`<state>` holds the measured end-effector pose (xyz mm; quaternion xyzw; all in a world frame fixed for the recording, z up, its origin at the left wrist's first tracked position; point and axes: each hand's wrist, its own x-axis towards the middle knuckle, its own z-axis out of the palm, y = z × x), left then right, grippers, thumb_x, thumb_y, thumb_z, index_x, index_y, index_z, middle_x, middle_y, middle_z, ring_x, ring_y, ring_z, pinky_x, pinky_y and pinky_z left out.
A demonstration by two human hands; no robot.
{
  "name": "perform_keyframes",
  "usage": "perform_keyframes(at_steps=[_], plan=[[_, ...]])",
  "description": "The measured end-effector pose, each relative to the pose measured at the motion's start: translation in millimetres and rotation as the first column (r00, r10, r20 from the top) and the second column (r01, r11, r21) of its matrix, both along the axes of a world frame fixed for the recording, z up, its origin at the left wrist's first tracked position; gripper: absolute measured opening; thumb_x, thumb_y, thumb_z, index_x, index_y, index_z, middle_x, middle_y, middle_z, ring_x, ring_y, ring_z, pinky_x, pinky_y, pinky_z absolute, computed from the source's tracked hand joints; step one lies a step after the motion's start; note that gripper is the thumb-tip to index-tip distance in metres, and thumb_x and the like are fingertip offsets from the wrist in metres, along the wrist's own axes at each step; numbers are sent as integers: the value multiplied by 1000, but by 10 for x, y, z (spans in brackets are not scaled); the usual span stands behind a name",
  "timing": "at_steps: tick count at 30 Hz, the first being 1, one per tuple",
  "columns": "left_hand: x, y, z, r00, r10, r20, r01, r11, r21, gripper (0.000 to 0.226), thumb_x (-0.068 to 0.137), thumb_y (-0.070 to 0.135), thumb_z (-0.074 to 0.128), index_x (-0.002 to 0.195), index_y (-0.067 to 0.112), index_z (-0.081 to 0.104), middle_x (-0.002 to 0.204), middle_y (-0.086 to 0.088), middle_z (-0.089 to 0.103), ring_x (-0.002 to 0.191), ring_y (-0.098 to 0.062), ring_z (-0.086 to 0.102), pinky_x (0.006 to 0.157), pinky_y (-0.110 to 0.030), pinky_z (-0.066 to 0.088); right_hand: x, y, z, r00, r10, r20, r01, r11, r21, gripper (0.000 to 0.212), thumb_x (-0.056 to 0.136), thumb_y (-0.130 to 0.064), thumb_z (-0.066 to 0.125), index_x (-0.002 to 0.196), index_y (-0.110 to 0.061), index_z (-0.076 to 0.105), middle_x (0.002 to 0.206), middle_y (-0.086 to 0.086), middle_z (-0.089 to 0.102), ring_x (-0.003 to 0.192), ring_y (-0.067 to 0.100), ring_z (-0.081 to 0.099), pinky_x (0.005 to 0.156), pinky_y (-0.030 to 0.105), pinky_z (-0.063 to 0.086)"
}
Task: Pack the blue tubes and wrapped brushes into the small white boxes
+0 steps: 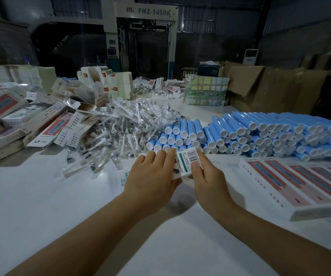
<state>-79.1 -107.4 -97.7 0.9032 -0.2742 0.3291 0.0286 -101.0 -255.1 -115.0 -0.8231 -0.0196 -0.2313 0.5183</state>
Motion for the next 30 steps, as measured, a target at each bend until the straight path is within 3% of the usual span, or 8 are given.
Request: perform_keyframes(at_steps=[5, 8, 11, 14, 18, 23, 27, 30], plan=[[-8, 2, 30, 999, 2, -35, -2, 1000, -1, 68, 74, 45, 74, 124, 1, 58, 99, -9, 65, 79, -26, 61, 66, -37, 49, 29, -16, 23, 1000, 14, -28, -13, 999, 51, 45, 101, -23, 42, 146, -23, 36, 110, -6, 62, 94, 4, 63, 77, 18, 55], [-12, -9, 25, 999, 11, -53, -11, 1000, 5, 70, 80, 49, 67, 131, 4, 53, 107, -7, 64, 88, -26, 61, 72, -37, 48, 74, -42, 34, 997, 64, -38, -57, 985, 160, 44, 100, -21, 46, 142, -31, 41, 108, -14, 65, 96, 4, 65, 84, 28, 56], [-19, -56, 4, 996, -9, -85, 9, 1000, 10, 73, 87, 56, 51, 142, 9, 37, 123, -5, 56, 104, -24, 55, 85, -35, 42, 112, -87, 44, 995, 92, -39, -81, 974, 213, 46, 98, -20, 49, 139, -40, 41, 103, -21, 64, 97, 2, 65, 85, 28, 55], [4, -75, -33, 997, -12, -73, 12, 1000, 5, 74, 91, 59, 37, 148, 14, 21, 133, -1, 46, 113, -21, 47, 91, -32, 36, 117, -89, 38, 993, 112, -35, -99, 959, 267, 44, 97, -19, 50, 127, -50, 42, 95, -22, 68, 92, 0, 67, 73, 21, 55], [14, -86, -50, 997, 7, -71, -6, 1000, 17, 74, 91, 58, 37, 147, 13, 22, 130, -1, 48, 110, -20, 48, 89, -31, 36, 123, -55, 43, 994, 109, -26, -97, 952, 291, 43, 97, -18, 50, 122, -53, 40, 93, -23, 66, 88, -4, 66, 68, 17, 54], [39, -118, -58, 998, 10, -63, -9, 1000, 5, 74, 90, 60, 36, 147, 16, 18, 131, 2, 46, 111, -18, 46, 88, -29, 34, 144, -77, 68, 993, 116, -13, -106, 947, 303, 42, 98, -18, 50, 133, -42, 45, 101, -18, 65, 92, 3, 67, 81, 27, 57], [54, -99, -20, 999, 13, -47, -14, 1000, -8, 74, 90, 62, 33, 147, 19, 15, 134, 4, 44, 115, -16, 45, 88, -28, 34, 149, -114, 136, 979, 203, -8, -177, 871, 458, 30, 100, -23, 44, 117, -44, 54, 92, -9, 71, 82, 3, 69, 64, 19, 54], [58, -48, 129, 991, -20, -131, 3, 991, -133, 70, 86, 65, 28, 143, 24, 22, 127, 7, 47, 104, -15, 50, 75, -28, 36, 155, -174, 190, 973, 225, 45, -212, 810, 547, 28, 100, -35, 37, 123, -44, 51, 103, -4, 72, 93, 13, 69, 69, 27, 56]])
